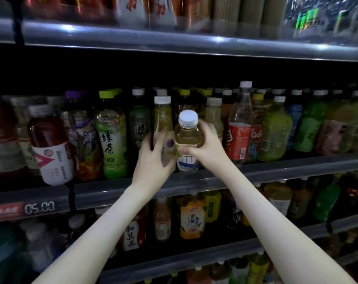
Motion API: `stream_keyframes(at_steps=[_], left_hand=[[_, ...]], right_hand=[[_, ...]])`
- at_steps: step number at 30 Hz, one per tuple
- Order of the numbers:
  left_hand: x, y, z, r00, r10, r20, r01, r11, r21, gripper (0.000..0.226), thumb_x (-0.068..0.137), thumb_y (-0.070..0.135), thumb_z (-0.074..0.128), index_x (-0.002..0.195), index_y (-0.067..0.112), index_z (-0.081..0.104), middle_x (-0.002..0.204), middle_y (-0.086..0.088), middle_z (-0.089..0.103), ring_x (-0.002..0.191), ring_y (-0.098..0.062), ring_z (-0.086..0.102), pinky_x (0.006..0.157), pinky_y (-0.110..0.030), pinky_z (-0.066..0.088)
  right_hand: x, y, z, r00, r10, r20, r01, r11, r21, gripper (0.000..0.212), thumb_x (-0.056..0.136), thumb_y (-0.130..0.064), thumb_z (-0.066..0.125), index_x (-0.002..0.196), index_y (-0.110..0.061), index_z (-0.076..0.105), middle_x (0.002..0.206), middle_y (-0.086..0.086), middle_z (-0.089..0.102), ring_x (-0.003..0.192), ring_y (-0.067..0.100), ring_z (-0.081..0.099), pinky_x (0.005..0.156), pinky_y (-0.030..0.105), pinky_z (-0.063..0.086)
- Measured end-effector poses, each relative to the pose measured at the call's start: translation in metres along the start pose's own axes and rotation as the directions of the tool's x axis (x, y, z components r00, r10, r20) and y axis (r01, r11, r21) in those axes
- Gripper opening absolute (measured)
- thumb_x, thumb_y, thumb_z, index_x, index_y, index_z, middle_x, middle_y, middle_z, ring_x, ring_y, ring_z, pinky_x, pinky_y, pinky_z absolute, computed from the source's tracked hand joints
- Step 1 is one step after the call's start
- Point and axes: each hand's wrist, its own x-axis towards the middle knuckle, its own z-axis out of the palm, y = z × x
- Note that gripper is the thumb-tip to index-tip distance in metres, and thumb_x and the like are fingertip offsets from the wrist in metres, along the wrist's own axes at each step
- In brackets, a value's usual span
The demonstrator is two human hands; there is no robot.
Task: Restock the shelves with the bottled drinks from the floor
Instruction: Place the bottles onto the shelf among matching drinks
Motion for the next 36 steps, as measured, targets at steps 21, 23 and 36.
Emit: stream_keyframes(at_steps=[21, 23, 36], left_hand=[[0.027, 0.001, 0.032, 0.997, 0.050, -0.064, -0.034, 0.973, 0.230, 0.098, 0.075, 0.061, 0.067, 0.151, 0.037, 0.009, 0.153, -0.002, -0.026, 0.144, -0.034, -0.010, 0.114, -0.057, 0.012], [0.028, 0.003, 0.036, 0.995, 0.055, -0.087, -0.029, 0.962, 0.272, 0.101, 0.075, 0.059, 0.069, 0.152, 0.036, 0.008, 0.152, -0.001, -0.027, 0.143, -0.032, -0.012, 0.114, -0.059, 0.009], [0.029, 0.023, 0.066, 0.935, 0.354, -0.027, -0.277, 0.774, 0.570, 0.094, 0.068, 0.044, 0.081, 0.148, 0.026, 0.033, 0.157, -0.016, 0.007, 0.144, -0.039, 0.002, 0.105, -0.067, -0.007]], right_hand=[[0.023, 0.032, -0.003, 0.964, -0.226, -0.143, 0.098, 0.795, -0.599, 0.057, 0.097, -0.029, 0.053, 0.148, -0.018, 0.034, 0.144, 0.006, 0.046, 0.124, 0.028, 0.035, 0.094, 0.035, 0.025], [0.024, 0.033, -0.002, 0.956, -0.244, -0.162, 0.090, 0.772, -0.629, 0.055, 0.097, -0.027, 0.054, 0.148, -0.019, 0.035, 0.145, 0.004, 0.048, 0.120, 0.031, 0.036, 0.092, 0.038, 0.026], [0.009, 0.051, -0.051, 0.854, -0.213, -0.475, -0.075, 0.852, -0.518, 0.087, 0.084, -0.039, 0.070, 0.147, -0.010, 0.018, 0.149, 0.018, 0.025, 0.135, 0.028, 0.020, 0.108, 0.052, 0.025]])
